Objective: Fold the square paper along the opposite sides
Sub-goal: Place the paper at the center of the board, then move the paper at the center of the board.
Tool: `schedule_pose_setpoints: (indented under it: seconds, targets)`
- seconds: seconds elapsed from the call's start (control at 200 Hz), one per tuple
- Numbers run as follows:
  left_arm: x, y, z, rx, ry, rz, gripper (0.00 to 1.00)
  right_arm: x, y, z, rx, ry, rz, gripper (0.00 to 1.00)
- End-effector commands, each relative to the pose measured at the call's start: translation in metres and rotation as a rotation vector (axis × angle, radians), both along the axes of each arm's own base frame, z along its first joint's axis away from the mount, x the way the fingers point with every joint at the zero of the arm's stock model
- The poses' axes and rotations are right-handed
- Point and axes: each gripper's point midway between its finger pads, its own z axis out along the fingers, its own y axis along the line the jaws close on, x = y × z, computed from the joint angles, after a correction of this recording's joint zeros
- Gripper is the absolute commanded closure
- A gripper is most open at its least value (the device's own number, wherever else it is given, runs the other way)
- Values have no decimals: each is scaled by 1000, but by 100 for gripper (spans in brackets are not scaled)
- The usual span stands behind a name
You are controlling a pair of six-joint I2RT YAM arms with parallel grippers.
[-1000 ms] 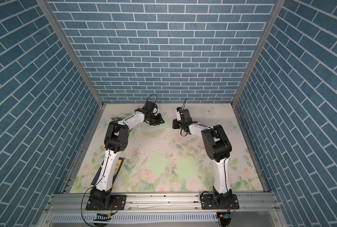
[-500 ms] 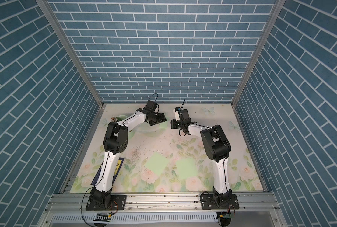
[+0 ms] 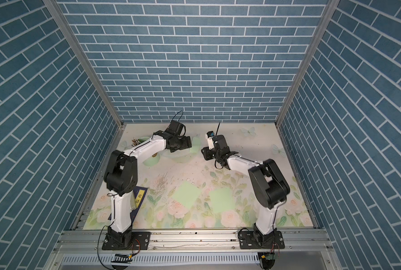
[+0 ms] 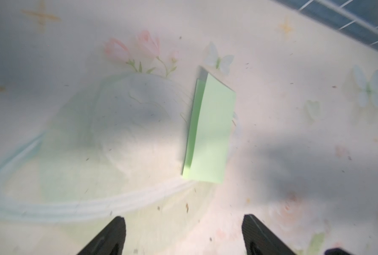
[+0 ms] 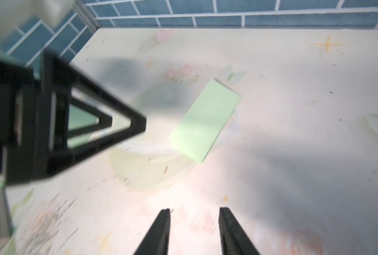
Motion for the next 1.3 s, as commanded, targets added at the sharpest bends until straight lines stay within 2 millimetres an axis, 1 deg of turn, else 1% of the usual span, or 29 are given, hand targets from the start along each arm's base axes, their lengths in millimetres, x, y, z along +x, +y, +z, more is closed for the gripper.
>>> schedule_pose_setpoints:
  seconds: [0.0,0.035,0.07,0.145,0.185,0.29,0.35,0.46,0.54,0.605,0.735,0.8,0.86,0.925,0.975,1.03,1.05,1.085,1.105,1.125,1.17,1.23,1.295]
  targets:
    - [-25,22,20,16,-75,73,8,-85,23,-17,-276,-219,200,32]
    - [-33,28,23,9,-87,86,7,-107,31,-23,-307,-254,245,27]
    - [-40,31,27,-1,-100,94,6,-126,39,-27,-331,-287,285,25]
    - [-50,38,30,-3,-100,108,6,-152,52,-39,-389,-345,349,21]
    - [-55,40,30,-8,-100,111,6,-158,56,-47,-433,-358,359,20]
    - [-66,46,33,-19,-111,124,4,-158,58,-70,-510,-322,346,18]
    - [-69,51,37,-13,-122,133,3,-155,53,-83,-547,-305,327,18]
    - [-73,59,44,13,-138,145,1,-142,39,-104,-598,-252,259,16]
    - [-73,61,43,23,-134,147,0,-124,24,-117,-616,-168,179,17]
    - [-74,60,38,31,-121,141,0,-105,4,-125,-620,-94,79,19]
    - [-76,58,30,30,-112,120,0,-73,-32,-131,-595,42,-102,21]
    - [-78,55,25,16,-99,106,0,-63,-37,-130,-550,98,-138,21]
    - [-82,52,19,0,-80,95,0,-55,-33,-124,-484,147,-149,21]
    - [-89,47,12,-27,-49,77,0,-45,-18,-102,-362,190,-140,21]
    - [-98,41,4,-52,-16,60,0,-36,-9,-78,-241,212,-137,21]
    - [-111,31,-5,-83,30,33,0,-28,-10,-58,-122,244,-141,21]
    - [-116,28,-9,-94,53,24,0,-26,-12,-52,-88,258,-148,20]
    - [-126,19,-16,-119,90,-5,0,-26,-16,-48,-49,281,-147,20]
    - [-132,15,-20,-129,106,-18,0,-24,-20,-48,-41,285,-157,20]
    - [-137,11,-24,-137,123,-28,0,-28,-21,-49,-25,304,-142,20]
    - [-148,2,-36,-174,165,-53,0,-30,-30,-55,-22,325,-147,20]
    - [-156,-8,-48,-214,204,-68,0,-34,-45,-69,-33,351,-168,21]
    - [-159,-20,-55,-233,225,-89,0,-37,-57,-83,-38,374,-182,21]
